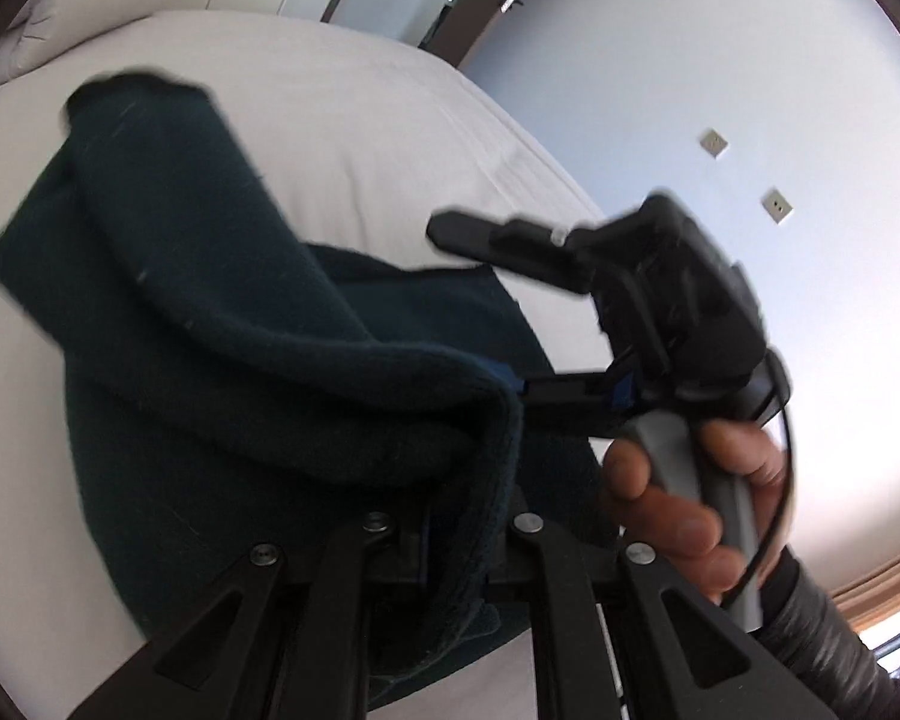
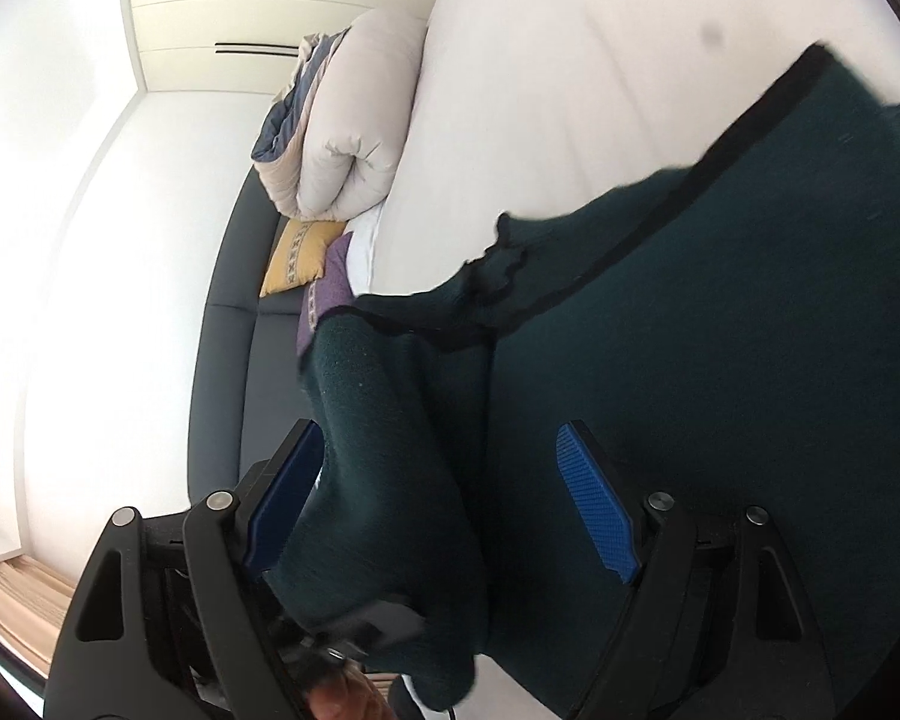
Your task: Fold small clothes
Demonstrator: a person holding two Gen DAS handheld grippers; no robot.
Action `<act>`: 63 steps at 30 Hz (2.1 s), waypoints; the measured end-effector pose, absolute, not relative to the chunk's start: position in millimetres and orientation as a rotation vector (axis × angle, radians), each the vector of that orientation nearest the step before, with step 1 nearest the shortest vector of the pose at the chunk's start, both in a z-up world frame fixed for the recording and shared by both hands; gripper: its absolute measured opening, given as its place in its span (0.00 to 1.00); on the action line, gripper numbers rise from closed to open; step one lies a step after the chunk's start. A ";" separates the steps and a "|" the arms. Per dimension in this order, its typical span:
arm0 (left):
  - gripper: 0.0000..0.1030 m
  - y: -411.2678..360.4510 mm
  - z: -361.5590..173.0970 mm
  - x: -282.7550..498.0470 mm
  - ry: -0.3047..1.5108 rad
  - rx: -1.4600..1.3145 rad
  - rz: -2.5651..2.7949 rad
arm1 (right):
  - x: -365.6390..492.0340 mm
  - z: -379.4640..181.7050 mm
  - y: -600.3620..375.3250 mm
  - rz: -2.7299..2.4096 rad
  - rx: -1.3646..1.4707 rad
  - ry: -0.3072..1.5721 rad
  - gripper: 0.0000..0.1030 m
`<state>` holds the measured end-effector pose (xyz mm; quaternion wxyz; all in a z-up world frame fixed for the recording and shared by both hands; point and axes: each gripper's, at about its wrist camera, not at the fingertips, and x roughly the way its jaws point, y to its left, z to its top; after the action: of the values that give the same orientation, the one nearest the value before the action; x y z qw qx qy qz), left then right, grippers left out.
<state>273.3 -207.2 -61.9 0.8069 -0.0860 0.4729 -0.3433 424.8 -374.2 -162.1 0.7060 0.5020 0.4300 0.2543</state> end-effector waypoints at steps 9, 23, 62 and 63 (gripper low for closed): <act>0.12 -253.3 -82.3 226.8 0.927 0.150 -0.706 | 418.6 -159.1 -411.3 0.561 1.033 1.053 0.78; 0.37 -262.0 -95.6 192.8 0.765 0.355 -0.754 | 460.1 -88.2 -320.3 0.526 0.458 1.255 0.78; 0.55 -137.3 -65.0 161.5 0.823 -0.194 -0.700 | 353.2 -140.1 -428.9 0.270 0.730 1.150 0.15; 0.55 -136.2 -63.9 162.6 0.822 -0.203 -0.699 | 349.2 -135.7 -432.1 0.270 0.731 1.141 0.14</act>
<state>162.6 -136.2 -63.9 0.8530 -0.0965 0.3907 -0.3323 349.2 -432.1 -135.7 0.7707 0.3371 0.5262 0.1246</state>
